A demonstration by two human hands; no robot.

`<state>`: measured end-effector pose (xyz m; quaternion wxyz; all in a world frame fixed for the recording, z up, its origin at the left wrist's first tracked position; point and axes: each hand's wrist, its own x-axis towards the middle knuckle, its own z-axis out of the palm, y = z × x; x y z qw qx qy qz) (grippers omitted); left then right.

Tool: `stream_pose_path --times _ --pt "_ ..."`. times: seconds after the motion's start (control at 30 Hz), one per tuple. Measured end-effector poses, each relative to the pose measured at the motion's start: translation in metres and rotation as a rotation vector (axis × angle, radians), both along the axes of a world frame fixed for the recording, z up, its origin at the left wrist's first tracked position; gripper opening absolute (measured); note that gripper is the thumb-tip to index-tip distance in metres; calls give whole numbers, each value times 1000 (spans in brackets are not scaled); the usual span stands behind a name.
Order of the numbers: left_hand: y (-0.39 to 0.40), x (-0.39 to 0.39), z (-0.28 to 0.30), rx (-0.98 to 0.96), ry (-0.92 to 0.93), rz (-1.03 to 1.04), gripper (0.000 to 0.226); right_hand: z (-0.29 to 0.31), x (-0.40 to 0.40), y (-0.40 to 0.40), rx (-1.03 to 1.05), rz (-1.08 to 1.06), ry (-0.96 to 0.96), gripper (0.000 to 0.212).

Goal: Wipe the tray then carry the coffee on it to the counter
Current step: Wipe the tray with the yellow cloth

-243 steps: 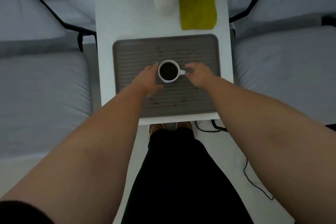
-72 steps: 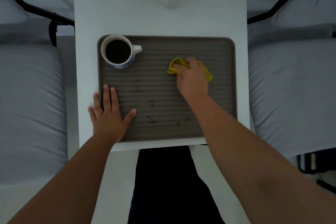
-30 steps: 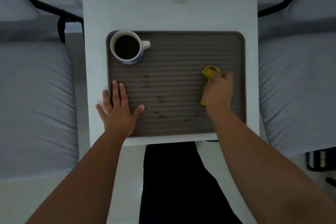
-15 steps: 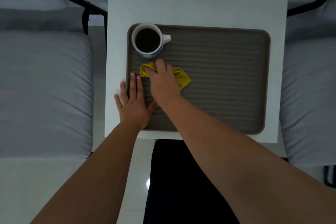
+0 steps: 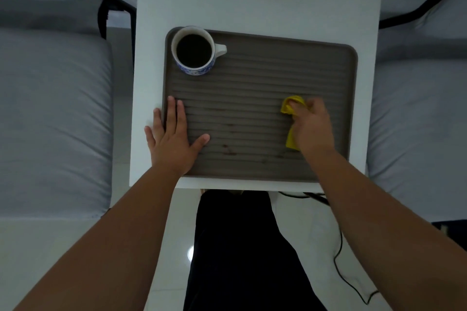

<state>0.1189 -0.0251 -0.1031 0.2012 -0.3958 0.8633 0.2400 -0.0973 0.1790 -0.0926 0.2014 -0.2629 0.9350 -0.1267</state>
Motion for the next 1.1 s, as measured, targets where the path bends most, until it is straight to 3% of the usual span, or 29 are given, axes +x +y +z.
stream_pose_path --times 0.13,0.27,0.33,0.4,0.57,0.67,0.73,0.8,0.9,0.97,1.1 --pt "1 0 -1 -2 2 -8 93 2 -7 36 90 -150 112 35" --pt "2 -1 -2 -13 8 -19 93 1 10 16 192 -419 227 13" --pt "2 -1 -2 -16 19 -21 92 -2 31 -8 37 -502 138 32" --pt "2 0 -2 -28 25 -30 92 -1 56 -35 -67 -439 73 43" --pt "3 3 -7 -69 90 -38 92 4 101 -92 -23 -72 -91 47" --pt "-1 12 -7 -19 327 -11 88 12 111 -117 3 203 -110 50" --pt "-2 16 -2 86 485 117 86 14 110 -125 39 342 -101 47" --pt "-2 17 1 92 541 201 76 13 105 -126 53 449 -73 47" --pt "-4 20 -1 -50 520 239 57 7 93 -110 31 591 -62 43" --pt "-7 24 -3 -117 502 268 49 4 83 -91 -2 566 -62 36" --pt "-10 25 0 -61 532 347 45 1 60 -31 -34 301 -86 39"
